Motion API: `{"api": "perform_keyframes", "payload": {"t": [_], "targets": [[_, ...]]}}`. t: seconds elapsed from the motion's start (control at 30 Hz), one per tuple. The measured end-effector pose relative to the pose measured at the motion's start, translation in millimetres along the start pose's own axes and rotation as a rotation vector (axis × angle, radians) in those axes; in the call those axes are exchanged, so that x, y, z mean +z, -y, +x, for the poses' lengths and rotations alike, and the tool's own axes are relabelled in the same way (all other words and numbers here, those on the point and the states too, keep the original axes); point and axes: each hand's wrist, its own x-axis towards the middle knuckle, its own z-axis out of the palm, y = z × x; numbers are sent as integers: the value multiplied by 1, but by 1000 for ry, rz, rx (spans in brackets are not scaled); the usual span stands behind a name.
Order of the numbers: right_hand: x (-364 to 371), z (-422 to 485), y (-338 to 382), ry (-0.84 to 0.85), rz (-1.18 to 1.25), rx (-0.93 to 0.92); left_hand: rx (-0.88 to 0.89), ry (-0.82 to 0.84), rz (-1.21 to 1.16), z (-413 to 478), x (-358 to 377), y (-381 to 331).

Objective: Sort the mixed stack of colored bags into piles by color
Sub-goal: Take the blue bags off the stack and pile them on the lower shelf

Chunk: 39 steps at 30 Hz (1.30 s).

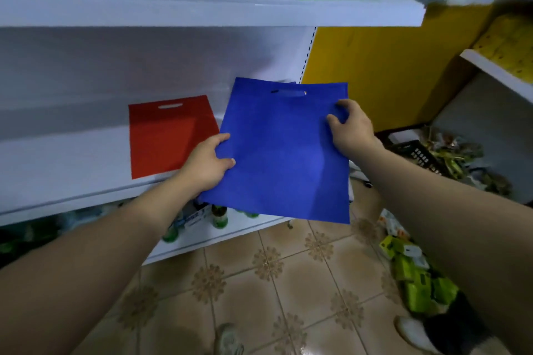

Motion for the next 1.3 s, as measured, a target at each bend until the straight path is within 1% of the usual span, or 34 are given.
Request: {"api": "perform_keyframes", "payload": {"t": [0.17, 0.43, 0.53, 0.67, 0.8, 0.87, 0.9, 0.97, 1.03, 1.07, 1.17, 1.23, 1.3], "targets": [[30, 72, -11, 115, 93, 24, -63, -54, -22, 53, 16, 3], [75, 183, -43, 237, 26, -36, -207, -78, -65, 131, 58, 7], [95, 220, -59, 303, 17, -53, -247, -64, -16, 157, 79, 9], [120, 259, -86, 383, -10, -90, -270, -66, 109, 187, 104, 16], [138, 287, -108, 409, -48, -136, -231, -134, 145, 213, 122, 21], [144, 298, -113, 410, -87, -150, -248, -154, 181, 222, 129, 26], [146, 302, -116, 419, -103, -146, -267, -135, 216, 225, 132, 30], [152, 308, -122, 448, -161, -135, -307, -30, 307, 223, 141, 38], [156, 308, -131, 486, -262, -139, -305, 88, 415, 217, 150, 44], [157, 306, -135, 506, -305, -142, -288, 121, 461, 214, 154, 46], [160, 302, -143, 532, -374, -160, -232, 149, 536, 208, 160, 49], [160, 300, -143, 522, -367, -169, -208, 153, 555, 207, 162, 50], [159, 298, -144, 545, -369, -185, -199, 138, 568, 206, 164, 50]]}}
